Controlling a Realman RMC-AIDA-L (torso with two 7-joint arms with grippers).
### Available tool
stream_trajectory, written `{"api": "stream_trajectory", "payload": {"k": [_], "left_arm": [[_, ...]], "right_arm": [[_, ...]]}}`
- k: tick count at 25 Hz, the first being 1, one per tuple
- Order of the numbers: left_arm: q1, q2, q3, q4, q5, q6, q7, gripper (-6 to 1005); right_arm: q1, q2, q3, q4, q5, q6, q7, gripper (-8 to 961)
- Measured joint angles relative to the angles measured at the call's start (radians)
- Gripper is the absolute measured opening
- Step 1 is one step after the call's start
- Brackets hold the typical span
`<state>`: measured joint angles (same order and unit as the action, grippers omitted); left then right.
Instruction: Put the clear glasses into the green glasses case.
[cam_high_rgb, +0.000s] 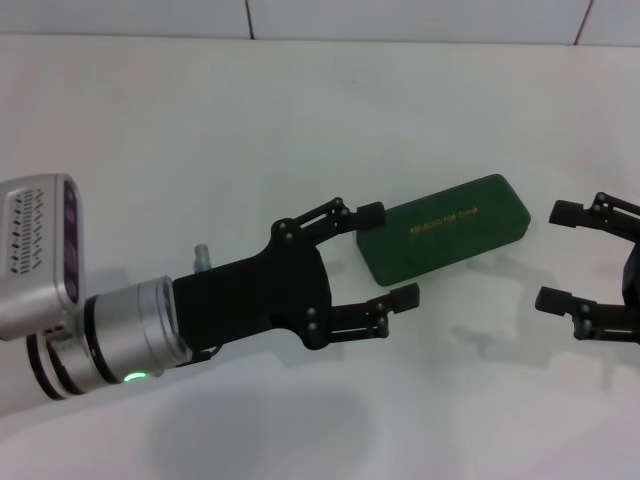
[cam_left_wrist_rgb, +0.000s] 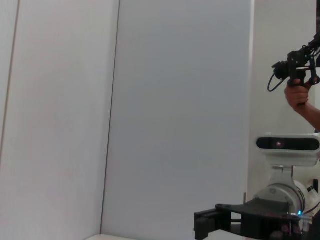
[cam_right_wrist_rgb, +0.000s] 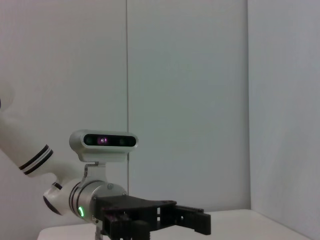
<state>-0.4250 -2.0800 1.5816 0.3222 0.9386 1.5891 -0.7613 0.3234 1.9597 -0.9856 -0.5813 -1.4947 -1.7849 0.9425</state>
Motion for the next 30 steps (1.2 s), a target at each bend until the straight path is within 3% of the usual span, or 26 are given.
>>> {"api": "stream_trajectory", "payload": {"k": [2,13,24,30], "left_arm": [[0.002,0.004,0.003,0.0,0.0,0.0,0.004,893],[0.006,0.025,0.003,0.0,0.001,0.0,0.006,891],[0.006,0.051,0.007,0.005,0.026,0.008,0.002,889],[0.006,0.053,0.006,0.006,0.036,0.007,0.006,888]], "right_arm": [[0.0,0.001,0.0,0.0,0.002,0.0,-0.001,886],[0.008,0.016,-0.006,0.0,-0.006,0.009,-0.003,885],[0.026,0.015,-0.009,0.0,-0.044,0.01,0.004,885],[0.037,0.02,-0.01,0.007,-0.047,0.01,0.004,885]]}}
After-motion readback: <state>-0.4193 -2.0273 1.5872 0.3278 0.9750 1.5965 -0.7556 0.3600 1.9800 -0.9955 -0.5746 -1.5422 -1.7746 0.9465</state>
